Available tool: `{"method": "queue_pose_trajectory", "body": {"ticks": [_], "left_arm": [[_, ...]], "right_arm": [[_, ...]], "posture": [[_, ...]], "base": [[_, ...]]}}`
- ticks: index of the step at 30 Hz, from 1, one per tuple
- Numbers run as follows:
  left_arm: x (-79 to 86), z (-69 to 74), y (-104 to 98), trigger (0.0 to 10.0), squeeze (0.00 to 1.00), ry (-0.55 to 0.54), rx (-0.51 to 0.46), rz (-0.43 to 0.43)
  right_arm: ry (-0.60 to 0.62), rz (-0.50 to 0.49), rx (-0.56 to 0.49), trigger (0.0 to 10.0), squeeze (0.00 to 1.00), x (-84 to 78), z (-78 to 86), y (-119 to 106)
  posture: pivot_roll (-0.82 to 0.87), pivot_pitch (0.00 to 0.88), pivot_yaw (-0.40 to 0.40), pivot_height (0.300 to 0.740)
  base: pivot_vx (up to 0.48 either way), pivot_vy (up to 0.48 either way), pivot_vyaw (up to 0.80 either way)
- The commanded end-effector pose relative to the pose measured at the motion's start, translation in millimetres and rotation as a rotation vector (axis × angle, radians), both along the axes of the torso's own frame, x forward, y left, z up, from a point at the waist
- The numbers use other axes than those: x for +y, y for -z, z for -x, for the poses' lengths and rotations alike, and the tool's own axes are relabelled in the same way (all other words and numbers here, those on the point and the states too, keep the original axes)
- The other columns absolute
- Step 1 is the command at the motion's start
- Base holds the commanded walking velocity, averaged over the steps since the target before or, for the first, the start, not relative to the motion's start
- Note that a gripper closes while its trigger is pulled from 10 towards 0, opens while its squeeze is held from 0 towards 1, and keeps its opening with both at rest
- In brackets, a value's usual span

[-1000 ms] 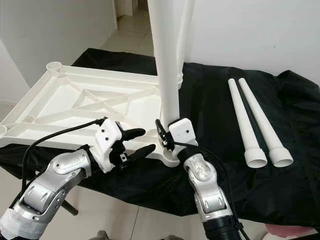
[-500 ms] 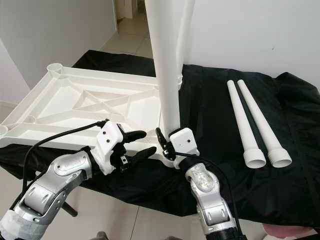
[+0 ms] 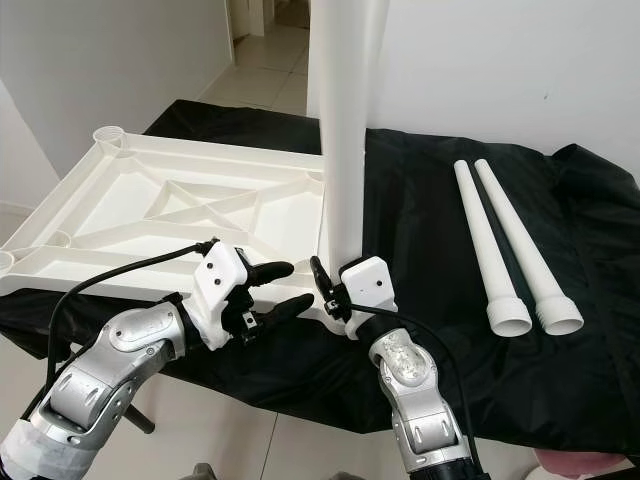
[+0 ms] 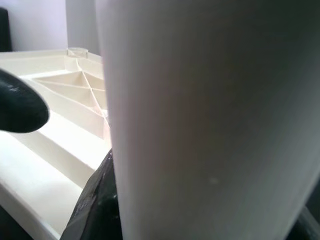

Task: Building children table

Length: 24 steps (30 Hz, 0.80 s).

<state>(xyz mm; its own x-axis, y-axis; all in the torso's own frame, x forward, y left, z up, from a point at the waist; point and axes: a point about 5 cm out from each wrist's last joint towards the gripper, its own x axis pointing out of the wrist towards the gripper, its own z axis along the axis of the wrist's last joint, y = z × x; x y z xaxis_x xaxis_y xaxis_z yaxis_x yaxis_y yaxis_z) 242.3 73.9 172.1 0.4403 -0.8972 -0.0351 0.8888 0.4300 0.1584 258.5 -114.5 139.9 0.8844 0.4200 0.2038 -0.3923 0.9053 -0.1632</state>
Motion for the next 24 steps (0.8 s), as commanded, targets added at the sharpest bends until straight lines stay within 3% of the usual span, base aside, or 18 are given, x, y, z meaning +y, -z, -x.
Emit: {"method": "queue_pose_trajectory", "body": {"ticks": [1, 11, 18, 24], "left_arm": [[-1.5, 1.0, -4.9, 10.0, 0.00, -0.007, -0.022, -0.002], [-1.7, 1.0, -5.2, 10.0, 0.00, -0.012, -0.024, -0.002], [-1.5, 1.6, -5.0, 10.0, 0.00, -0.012, -0.023, -0.007], [-1.2, 1.6, -4.9, 10.0, 0.00, -0.011, -0.023, -0.009]], "right_arm": [[-0.024, -0.021, 0.012, 10.0, 0.00, 3.0, -0.1, 1.7], [-0.038, -0.077, 0.082, 10.0, 0.00, 5.1, -0.3, 13.3], [0.045, -0.151, 0.205, 10.0, 0.00, -4.2, -7.2, 25.3], [0.059, -0.178, 0.223, 10.0, 0.00, -5.4, -8.8, 25.9]], "posture": [[-0.03, 0.000, -0.033, 0.740], [-0.03, 0.000, -0.037, 0.740], [-0.02, 0.000, -0.035, 0.740], [-0.02, 0.000, -0.034, 0.740]], "base": [[0.000, 0.000, 0.00], [0.000, 0.000, 0.00], [0.000, 0.000, 0.00], [0.000, 0.000, 0.00]]}}
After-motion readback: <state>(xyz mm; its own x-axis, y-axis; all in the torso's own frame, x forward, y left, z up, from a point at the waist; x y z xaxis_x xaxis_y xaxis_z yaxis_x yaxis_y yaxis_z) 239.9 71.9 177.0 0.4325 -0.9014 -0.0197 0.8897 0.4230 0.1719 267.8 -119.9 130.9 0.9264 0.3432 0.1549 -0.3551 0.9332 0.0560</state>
